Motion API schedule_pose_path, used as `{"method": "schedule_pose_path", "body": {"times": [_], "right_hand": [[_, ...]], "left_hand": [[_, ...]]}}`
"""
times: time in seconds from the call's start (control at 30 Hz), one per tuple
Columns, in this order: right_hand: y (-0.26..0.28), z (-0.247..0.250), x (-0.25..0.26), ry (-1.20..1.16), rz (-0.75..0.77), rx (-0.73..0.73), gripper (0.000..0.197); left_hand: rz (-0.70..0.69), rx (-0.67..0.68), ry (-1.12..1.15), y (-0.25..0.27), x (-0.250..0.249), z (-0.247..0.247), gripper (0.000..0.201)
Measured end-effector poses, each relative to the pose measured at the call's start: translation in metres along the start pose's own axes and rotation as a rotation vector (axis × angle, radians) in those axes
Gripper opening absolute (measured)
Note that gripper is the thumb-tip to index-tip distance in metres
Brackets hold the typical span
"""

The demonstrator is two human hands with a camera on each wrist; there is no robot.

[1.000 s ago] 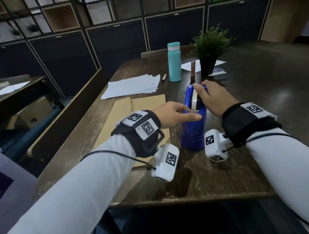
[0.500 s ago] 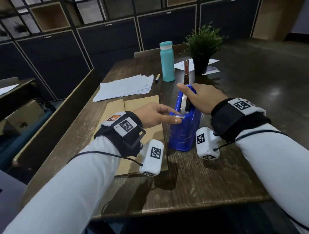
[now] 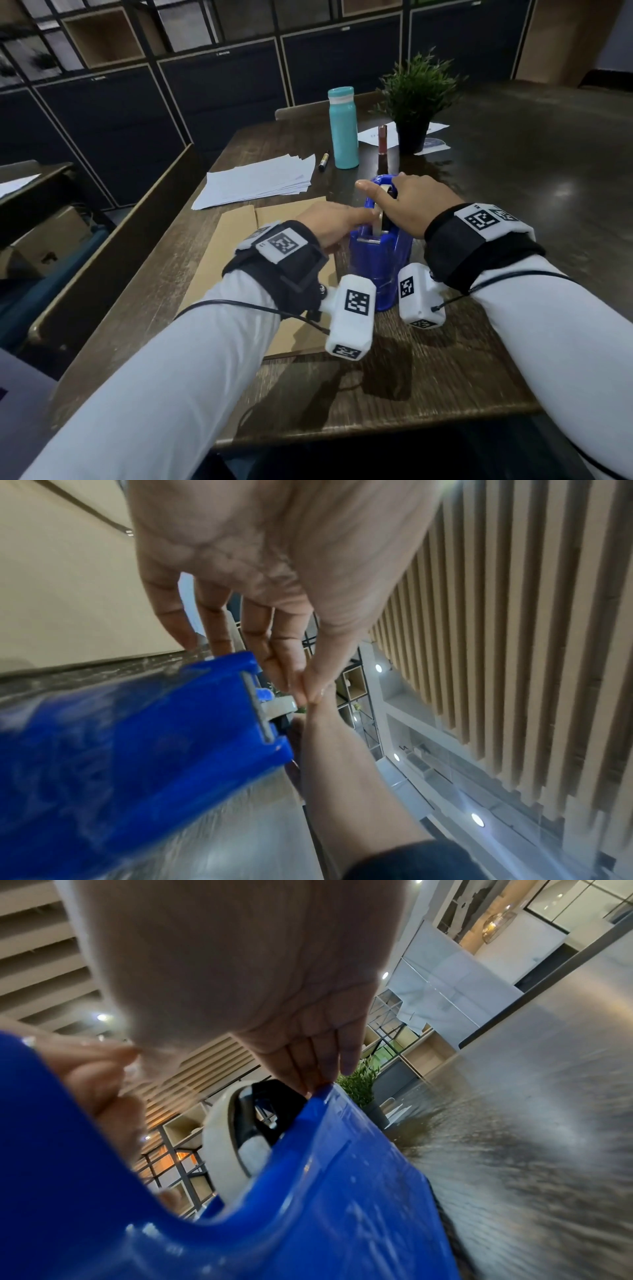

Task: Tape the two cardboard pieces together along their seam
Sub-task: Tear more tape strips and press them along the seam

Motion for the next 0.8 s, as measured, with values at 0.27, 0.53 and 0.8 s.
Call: {"method": "schedule_pose_path", "body": {"times": [0.27, 0.53, 0.8], "right_hand": [[-0.005, -0.001, -0.003, 0.002, -0.020, 0.025, 0.085], [-0.007, -0.001, -0.001, 0.004, -0.017, 0.013, 0.079], [-0.003, 0.003, 0.001, 0.013, -0.036, 0.047, 0.078]], "left_hand": [[0.037, 0.019, 0.057, 0.009, 0.004, 0.002, 0.033], [0.075, 0.100, 0.170, 0.027, 0.019, 0.007, 0.011], [0.045, 0.096, 0.235, 0.030, 0.028, 0.002, 0.012]]}}
Point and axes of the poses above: each hand's wrist, its own y-axis away from the middle knuckle, its own z-axis out of the back of the hand, x = y × z, the point moved 5 cm from there along -y, towards the middle knuckle, and after that the axes turned 10 degrees about y, right-handed, at the moved point
